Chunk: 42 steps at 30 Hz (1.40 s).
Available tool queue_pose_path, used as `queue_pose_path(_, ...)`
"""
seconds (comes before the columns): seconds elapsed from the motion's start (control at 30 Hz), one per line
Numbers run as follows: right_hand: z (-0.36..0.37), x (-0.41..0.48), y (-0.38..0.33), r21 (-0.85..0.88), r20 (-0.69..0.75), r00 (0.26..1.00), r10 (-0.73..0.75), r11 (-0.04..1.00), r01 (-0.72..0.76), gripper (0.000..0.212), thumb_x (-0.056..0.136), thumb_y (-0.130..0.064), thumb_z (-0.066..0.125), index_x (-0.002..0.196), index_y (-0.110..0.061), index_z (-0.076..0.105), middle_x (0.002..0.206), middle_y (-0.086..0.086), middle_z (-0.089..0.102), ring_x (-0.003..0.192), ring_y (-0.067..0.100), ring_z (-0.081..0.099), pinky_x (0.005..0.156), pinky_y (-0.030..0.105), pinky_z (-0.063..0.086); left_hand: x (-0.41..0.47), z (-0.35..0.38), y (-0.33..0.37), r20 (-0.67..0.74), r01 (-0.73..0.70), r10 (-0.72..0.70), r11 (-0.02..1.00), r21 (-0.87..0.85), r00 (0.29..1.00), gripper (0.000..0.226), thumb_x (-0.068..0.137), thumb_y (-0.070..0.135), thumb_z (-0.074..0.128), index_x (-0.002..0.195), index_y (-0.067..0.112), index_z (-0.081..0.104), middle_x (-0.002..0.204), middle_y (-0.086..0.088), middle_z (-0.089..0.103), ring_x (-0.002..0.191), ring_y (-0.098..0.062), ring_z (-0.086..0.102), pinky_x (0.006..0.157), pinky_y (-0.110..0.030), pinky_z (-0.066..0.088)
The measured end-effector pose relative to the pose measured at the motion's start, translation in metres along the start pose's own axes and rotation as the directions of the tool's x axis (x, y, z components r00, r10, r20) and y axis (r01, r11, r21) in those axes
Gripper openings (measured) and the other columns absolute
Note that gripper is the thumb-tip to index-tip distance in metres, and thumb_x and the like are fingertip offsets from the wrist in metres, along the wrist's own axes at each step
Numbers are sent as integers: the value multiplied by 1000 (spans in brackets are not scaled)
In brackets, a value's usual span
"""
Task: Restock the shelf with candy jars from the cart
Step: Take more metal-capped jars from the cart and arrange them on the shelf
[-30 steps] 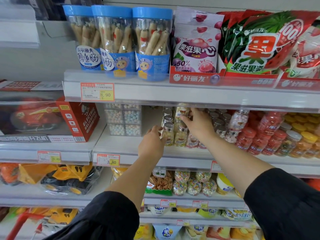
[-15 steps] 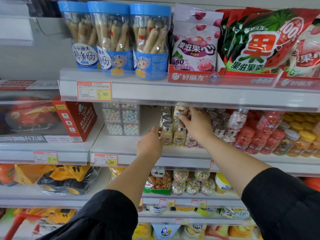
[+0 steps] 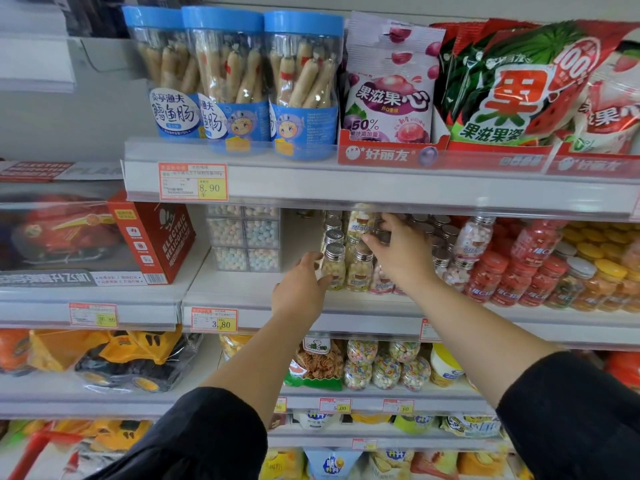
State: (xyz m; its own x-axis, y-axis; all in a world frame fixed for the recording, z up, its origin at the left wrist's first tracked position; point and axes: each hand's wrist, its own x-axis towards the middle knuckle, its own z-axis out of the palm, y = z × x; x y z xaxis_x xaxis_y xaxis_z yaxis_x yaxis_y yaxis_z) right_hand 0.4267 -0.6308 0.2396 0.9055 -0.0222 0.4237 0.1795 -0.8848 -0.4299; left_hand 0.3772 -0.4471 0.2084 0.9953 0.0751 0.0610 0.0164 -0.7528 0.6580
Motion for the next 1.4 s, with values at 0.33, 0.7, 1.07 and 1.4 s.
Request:
queue_pose_path(0.33,15,-149,-64,437,-10,966,-257,868,236,23,89,-33,59,109,-25,66,98,-24,61,99,7,59,87,39,52,-96,-37,-64,-98,-207,188,943,-261,977,29,97,14,61,122,28,62,110,16,63,98,9,58,75,-3,45)
queue_pose_path(0.7,206,-292,-102,198,876,446,-185,980,17,33,80,-43,55,106,-31,68,92,-16,66,89,7,64,83,35,53,-221,-23,-302,13,402,-415,873,-277,910,27,94,13,64,102,39,61,96,21,66,83,4,63,71,-20,52)
queue_pose_path(1.07,421,-402,-58,18,1000,-26,-5,853,521,47,89,-26,58,135,-27,49,137,3,47,129,25,47,101,32,44,-289,113,-454,280,703,-646,674,-227,710,32,96,16,59,127,22,61,108,11,65,84,-2,60,71,-12,39)
queue_pose_path(1.4,527,-429,-14,-44,988,-54,146,599,800,45,92,-13,53,135,-28,50,146,18,26,126,35,43,100,41,41,-283,223,-492,609,698,-622,700,151,492,44,98,31,54,141,26,42,135,-2,51,120,-26,55,89,-37,46)
